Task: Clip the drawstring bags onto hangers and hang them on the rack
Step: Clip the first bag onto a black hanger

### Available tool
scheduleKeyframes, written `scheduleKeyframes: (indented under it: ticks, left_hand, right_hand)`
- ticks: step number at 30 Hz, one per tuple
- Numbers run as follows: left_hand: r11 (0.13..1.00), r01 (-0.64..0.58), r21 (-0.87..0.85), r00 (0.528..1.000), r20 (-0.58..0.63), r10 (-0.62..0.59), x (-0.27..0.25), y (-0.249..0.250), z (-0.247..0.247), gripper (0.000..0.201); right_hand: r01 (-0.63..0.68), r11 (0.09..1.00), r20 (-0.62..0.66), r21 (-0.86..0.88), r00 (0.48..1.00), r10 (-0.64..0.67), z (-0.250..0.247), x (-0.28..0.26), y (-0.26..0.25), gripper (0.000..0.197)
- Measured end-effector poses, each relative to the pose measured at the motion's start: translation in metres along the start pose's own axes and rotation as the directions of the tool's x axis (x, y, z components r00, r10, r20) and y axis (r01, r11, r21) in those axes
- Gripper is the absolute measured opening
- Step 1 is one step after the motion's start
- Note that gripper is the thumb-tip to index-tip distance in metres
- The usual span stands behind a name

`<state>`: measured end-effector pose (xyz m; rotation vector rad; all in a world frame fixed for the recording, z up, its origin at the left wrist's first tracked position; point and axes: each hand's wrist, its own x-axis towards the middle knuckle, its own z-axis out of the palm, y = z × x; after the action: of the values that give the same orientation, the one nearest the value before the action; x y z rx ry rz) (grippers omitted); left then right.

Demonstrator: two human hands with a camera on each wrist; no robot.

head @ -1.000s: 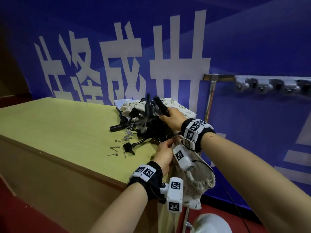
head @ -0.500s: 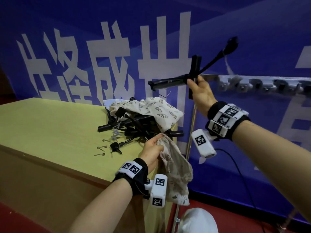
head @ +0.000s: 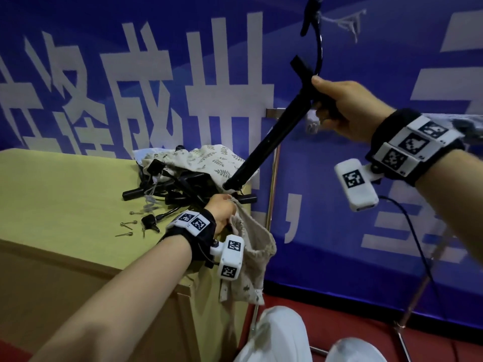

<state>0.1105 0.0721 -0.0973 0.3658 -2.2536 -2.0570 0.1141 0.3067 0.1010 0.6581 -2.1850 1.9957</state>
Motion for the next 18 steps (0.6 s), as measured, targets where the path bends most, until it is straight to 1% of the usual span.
scheduleKeyframes:
  ticks: [3,5,7,11,14,18]
  left_hand:
    - [1.000,0.010,-0.023,1.000,0.004,-0.010,0.004,-0.003,0.001,0.031]
    - [0.998,0.017,-0.054,1.000,-0.004,-0.018,0.006,-0.005,0.002,0.034]
    - [0.997,0.021,-0.077,0.999,-0.023,-0.023,0.004,-0.005,0.002,0.040]
    - [0.998,0.012,-0.066,0.999,-0.047,-0.015,-0.001,-0.006,0.001,0.043]
    - [0.996,0.022,-0.083,0.998,-0.051,-0.026,-0.003,-0.010,-0.002,0.044]
    - [0.996,0.028,-0.089,0.999,-0.039,-0.031,-0.003,-0.011,-0.006,0.044]
  right_hand:
    - [-0.008,0.999,-0.005,0.051,1.000,0.008,-0.011,-0.002,-0.014,0.027]
    - [-0.013,0.998,0.000,0.067,1.000,0.013,-0.017,-0.004,-0.024,0.025]
    - [-0.020,0.999,0.027,0.051,0.999,0.018,-0.021,-0.008,-0.032,0.023]
    - [-0.050,0.998,0.085,-0.048,0.995,0.054,-0.020,-0.013,-0.032,0.025]
    - [-0.068,0.997,0.120,-0.046,0.990,0.074,-0.015,-0.014,-0.029,0.025]
    - [-0.095,0.995,0.114,-0.039,0.989,0.099,-0.016,-0.013,-0.027,0.024]
